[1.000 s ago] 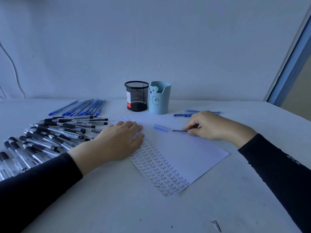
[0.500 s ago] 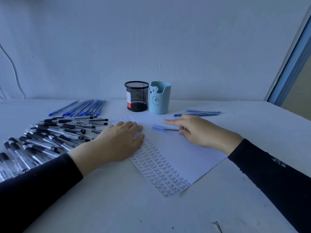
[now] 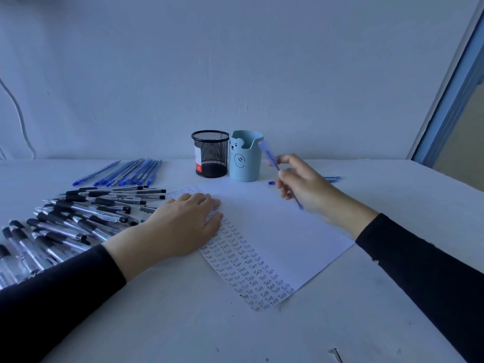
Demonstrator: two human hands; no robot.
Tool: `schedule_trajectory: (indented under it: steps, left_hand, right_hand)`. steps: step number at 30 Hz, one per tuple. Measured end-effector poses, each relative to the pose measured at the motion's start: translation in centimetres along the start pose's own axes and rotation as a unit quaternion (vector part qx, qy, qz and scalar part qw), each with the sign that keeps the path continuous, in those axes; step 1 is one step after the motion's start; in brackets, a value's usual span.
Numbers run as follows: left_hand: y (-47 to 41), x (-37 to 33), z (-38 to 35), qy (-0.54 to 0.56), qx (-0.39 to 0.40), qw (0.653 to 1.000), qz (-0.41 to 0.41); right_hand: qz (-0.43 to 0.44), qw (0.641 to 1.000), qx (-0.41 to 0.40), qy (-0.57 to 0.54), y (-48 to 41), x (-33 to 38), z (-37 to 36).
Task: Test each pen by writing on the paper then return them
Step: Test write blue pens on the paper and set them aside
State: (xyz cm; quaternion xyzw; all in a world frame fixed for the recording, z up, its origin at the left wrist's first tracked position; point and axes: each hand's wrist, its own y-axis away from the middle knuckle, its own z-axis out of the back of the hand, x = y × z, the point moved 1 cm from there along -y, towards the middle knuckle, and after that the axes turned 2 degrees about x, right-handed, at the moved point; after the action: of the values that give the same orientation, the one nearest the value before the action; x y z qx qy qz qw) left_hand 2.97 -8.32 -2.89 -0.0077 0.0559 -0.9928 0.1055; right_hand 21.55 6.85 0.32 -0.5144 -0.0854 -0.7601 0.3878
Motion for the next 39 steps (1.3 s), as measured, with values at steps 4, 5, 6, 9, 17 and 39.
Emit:
schedule_trajectory:
  steps: [4,5,6,9,17,39]
  left_hand:
    - [0.0,-0.1,0.2,0.0,0.007,1.0,0.002]
    - [0.0,-0.1,0.2,-0.001,0.008,1.0,0.003]
    - [0.0,-0.1,0.2,-0.002,0.008,1.0,0.003]
    - [0.0,-0.1,0.1,-0.004,0.014,1.0,0.005]
    - [0.1,-0.2,0.2,-0.006,0.023,1.0,0.007]
    - [-1.2,-0.9,1.4,0.024,-0.048,0.998,-0.033]
  right_hand:
    - [-0.114,0.936,0.046,-0.33,0.2,1.7,1.4]
    - [-0.131,0.92,0.065,-0.364,0.4,1.8,1.7]
    - [-0.146,0.908,0.08,-0.385,0.5,1.9,2.0]
    - [-0.199,0.877,0.086,-0.43,0.9,2.1,2.0]
    - [-0.204,0.883,0.085,-0.414,1.0,2.9,1.8]
    - [-0.03,0.921,0.012,0.388,-2.2,-7.3,6.1]
